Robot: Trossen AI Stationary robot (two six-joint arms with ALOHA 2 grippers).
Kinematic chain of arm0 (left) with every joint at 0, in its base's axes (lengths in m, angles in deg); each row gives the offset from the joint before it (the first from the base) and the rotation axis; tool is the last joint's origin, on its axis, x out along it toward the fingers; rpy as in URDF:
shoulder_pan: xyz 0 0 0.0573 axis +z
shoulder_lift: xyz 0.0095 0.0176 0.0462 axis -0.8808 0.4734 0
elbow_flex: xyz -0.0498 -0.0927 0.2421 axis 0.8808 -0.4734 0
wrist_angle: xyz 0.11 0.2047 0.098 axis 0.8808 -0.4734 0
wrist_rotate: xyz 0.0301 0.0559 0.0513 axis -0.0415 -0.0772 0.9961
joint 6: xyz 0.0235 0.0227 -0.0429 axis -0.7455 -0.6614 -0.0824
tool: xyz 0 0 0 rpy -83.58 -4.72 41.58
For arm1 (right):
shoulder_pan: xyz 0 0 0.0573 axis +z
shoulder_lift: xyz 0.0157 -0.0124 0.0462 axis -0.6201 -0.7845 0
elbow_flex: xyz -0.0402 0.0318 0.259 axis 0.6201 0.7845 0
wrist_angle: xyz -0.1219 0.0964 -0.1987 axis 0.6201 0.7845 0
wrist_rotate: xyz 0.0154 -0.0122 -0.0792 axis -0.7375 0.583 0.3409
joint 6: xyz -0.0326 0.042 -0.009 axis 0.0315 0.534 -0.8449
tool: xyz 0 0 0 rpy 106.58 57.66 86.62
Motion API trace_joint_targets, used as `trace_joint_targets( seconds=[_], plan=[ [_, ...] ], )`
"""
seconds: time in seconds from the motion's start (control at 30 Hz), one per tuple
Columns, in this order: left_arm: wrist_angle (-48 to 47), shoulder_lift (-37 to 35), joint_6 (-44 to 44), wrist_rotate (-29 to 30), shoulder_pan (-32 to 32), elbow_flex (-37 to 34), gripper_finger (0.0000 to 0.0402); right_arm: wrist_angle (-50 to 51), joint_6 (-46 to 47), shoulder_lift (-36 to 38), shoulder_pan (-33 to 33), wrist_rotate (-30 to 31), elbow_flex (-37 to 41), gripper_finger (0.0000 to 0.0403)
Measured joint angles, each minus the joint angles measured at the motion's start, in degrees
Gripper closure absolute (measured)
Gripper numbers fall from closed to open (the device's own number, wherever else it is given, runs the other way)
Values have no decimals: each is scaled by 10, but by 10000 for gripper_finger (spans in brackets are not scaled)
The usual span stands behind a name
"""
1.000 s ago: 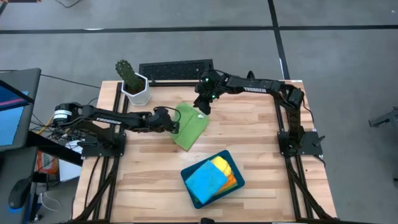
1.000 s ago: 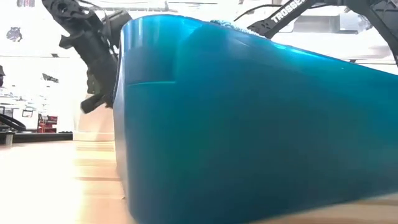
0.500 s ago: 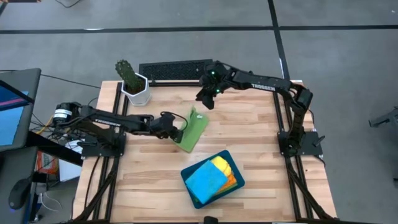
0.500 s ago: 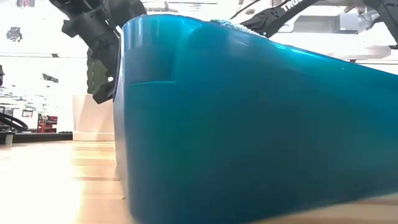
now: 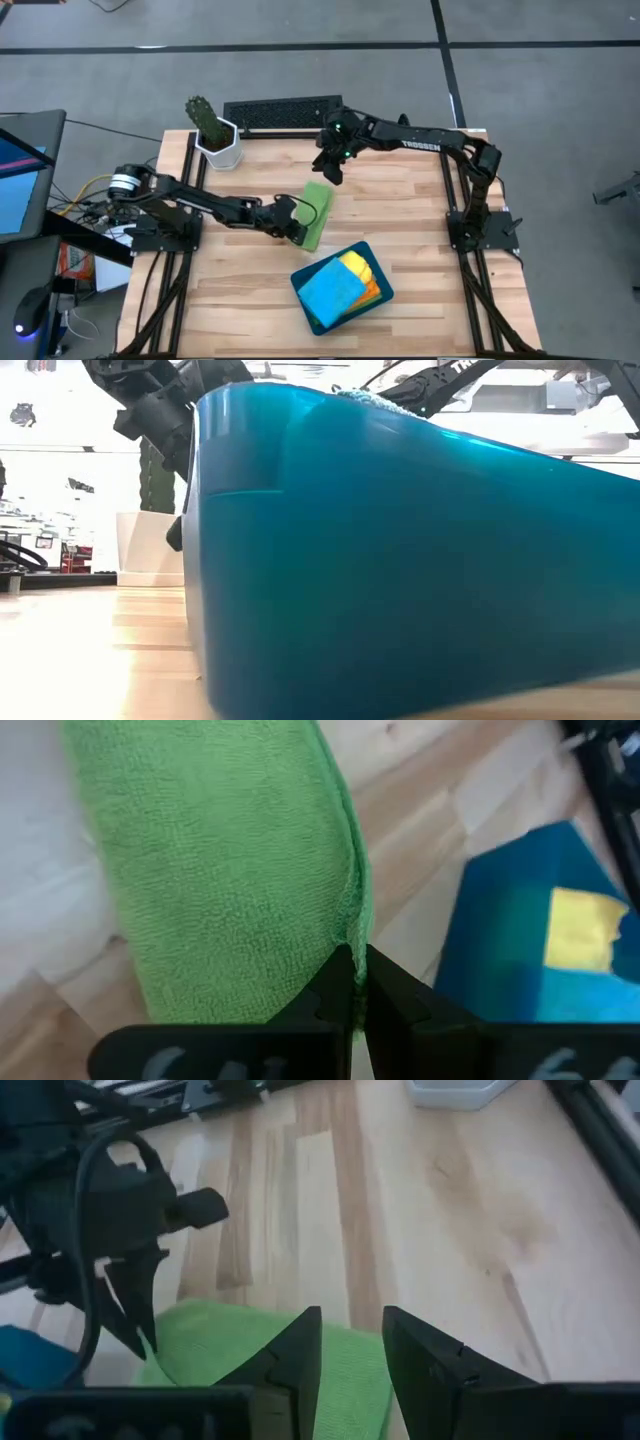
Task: Fold microfiber towels
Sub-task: Fold the green microfiber towel
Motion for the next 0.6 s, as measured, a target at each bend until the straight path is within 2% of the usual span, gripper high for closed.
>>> trace_joint_targets(
  seconds=[0.23, 0.43, 0.6],
  plan=[
    [2, 58, -17, -20, -11, 43, 400, -3, 0, 0, 25, -2, 48, 269],
    [5, 78, -24, -20, -17, 62, 392, -89, 9, -1, 51, 1, 124, 269],
    [18, 82, -34, -21, -18, 66, 372, -147, 4, -1, 71, 52, 172, 269]
  ],
)
